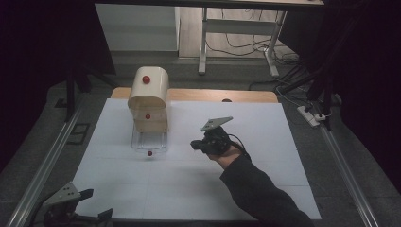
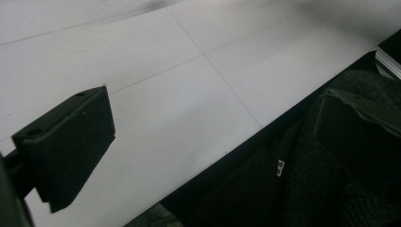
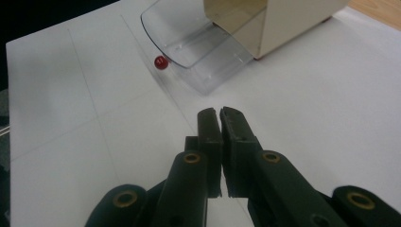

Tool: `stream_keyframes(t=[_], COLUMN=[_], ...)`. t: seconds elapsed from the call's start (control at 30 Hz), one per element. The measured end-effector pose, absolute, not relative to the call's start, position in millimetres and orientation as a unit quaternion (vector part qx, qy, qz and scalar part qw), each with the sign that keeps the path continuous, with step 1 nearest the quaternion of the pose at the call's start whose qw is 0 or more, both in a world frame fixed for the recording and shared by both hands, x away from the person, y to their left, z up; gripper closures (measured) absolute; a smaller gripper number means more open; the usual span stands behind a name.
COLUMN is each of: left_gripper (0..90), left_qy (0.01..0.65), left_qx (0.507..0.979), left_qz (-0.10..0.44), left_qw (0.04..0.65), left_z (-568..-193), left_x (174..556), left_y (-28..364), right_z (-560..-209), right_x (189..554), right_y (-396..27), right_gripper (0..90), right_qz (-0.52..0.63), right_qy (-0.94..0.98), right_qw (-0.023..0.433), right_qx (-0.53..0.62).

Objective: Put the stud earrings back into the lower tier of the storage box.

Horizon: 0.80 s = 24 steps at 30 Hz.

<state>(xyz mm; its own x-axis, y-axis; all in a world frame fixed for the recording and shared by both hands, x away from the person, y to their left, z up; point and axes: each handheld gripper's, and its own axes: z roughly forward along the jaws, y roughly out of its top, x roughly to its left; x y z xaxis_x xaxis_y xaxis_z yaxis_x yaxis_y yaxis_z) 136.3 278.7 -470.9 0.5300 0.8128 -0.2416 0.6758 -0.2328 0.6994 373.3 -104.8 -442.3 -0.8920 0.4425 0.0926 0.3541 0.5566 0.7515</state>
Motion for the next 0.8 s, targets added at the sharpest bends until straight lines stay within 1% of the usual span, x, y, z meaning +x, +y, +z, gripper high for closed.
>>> stream_keyframes(t=[0.5, 0.8], left_gripper=[0.0, 0.0], left_qy=[0.475, 0.474], left_qx=[0.781, 0.781], left_qz=[0.082, 0.082], left_qw=[0.398, 0.399], left_z=[-471, -471], left_x=[136, 135], left_y=[280, 280], right_z=[-455, -461], right_x=[389, 395], right_y=[-49, -20], right_gripper=[87.1, 87.0], right_qz=[0.433, 0.445], right_qy=[0.875, 0.872], right_qw=[0.041, 0.045], right_qx=[0.211, 0.199])
